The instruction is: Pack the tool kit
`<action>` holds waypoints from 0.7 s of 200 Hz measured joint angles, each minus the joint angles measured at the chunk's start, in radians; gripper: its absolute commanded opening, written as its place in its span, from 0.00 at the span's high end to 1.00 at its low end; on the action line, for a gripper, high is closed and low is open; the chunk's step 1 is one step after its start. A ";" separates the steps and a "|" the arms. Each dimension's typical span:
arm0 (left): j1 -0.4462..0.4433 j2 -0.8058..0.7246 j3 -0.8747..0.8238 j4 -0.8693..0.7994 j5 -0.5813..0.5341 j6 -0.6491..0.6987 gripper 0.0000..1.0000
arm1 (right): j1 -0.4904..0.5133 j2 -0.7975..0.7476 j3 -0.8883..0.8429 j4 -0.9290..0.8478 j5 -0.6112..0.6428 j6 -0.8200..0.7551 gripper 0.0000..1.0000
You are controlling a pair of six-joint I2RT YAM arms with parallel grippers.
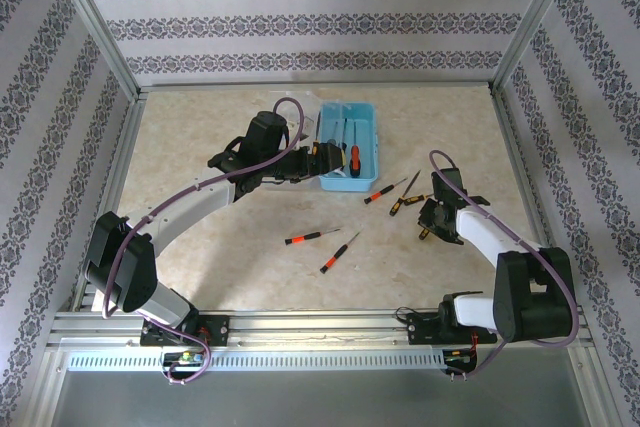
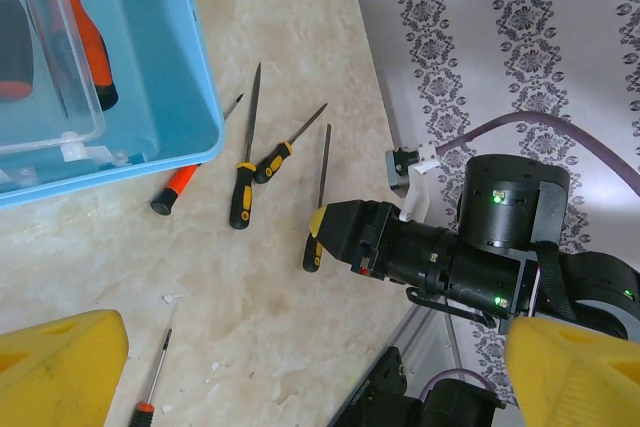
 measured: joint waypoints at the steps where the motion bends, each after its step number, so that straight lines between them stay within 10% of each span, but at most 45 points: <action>1: 0.000 0.000 0.000 0.000 0.000 0.000 0.03 | -0.001 0.000 0.000 0.000 0.000 -0.001 0.77; 113: 0.001 -0.007 0.000 0.000 -0.008 0.003 0.03 | -0.039 0.073 0.012 0.005 -0.049 -0.043 0.65; 140: 0.001 -0.012 0.000 0.000 -0.009 0.003 0.03 | -0.039 0.074 0.013 -0.001 -0.048 -0.048 0.78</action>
